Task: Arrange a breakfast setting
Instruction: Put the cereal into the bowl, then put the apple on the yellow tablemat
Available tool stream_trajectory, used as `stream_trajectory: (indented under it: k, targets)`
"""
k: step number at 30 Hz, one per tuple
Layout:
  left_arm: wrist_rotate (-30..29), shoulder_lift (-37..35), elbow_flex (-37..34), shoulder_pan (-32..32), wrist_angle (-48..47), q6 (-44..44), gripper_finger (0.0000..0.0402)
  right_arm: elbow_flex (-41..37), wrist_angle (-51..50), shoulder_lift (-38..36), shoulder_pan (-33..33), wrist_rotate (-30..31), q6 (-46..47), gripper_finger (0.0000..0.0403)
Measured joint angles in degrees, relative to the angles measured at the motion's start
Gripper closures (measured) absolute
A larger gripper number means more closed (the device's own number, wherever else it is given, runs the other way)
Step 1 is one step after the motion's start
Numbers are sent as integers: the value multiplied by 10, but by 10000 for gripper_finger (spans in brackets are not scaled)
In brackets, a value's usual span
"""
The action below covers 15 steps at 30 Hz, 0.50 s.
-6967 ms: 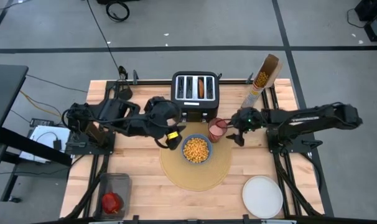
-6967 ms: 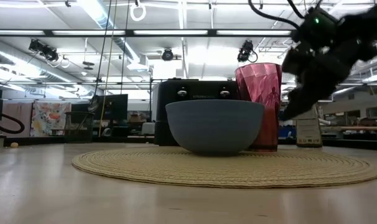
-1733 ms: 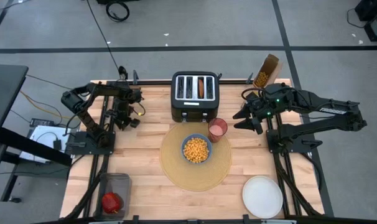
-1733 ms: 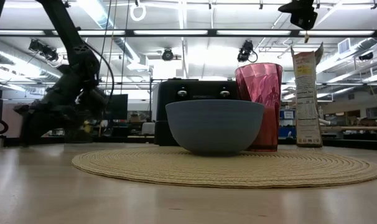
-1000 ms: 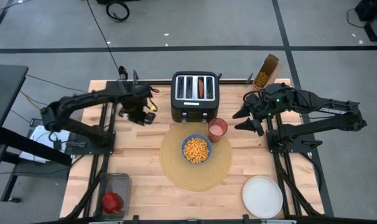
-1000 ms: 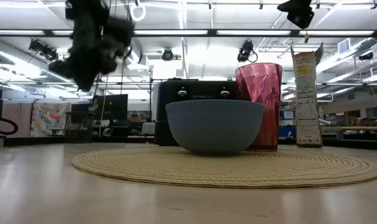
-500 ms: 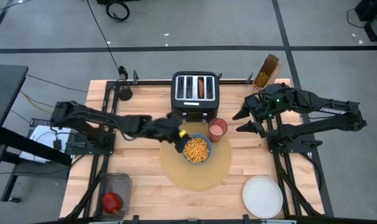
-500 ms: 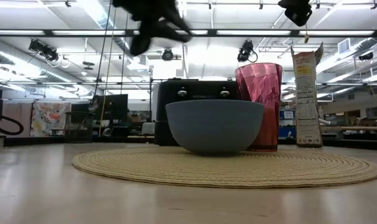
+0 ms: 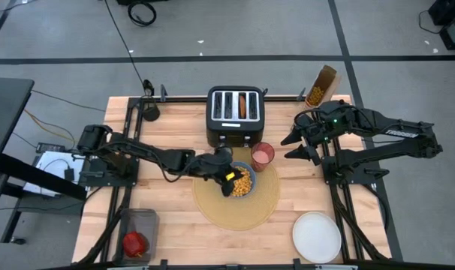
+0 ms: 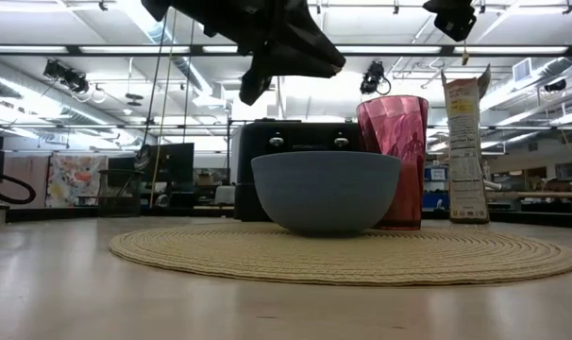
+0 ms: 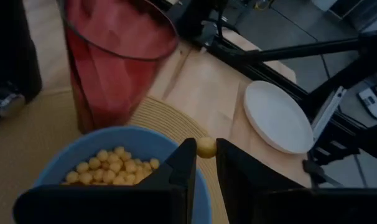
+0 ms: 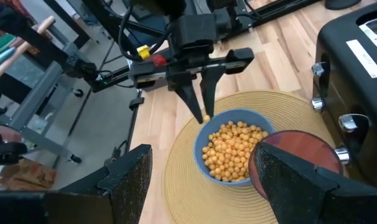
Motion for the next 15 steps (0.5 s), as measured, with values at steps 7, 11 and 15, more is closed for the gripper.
stream_trajectory:
  k: [7,11,15]
  targets:
    - [0,0,0,1,-1,16,297,0,0,0,0,5,7,118]
    - [0,0,0,1,0,20,264,0,0,0,0,1,4,118]
    - [5,-6,15,1,-15,21,239,0,0,0,0,-1,3,117]
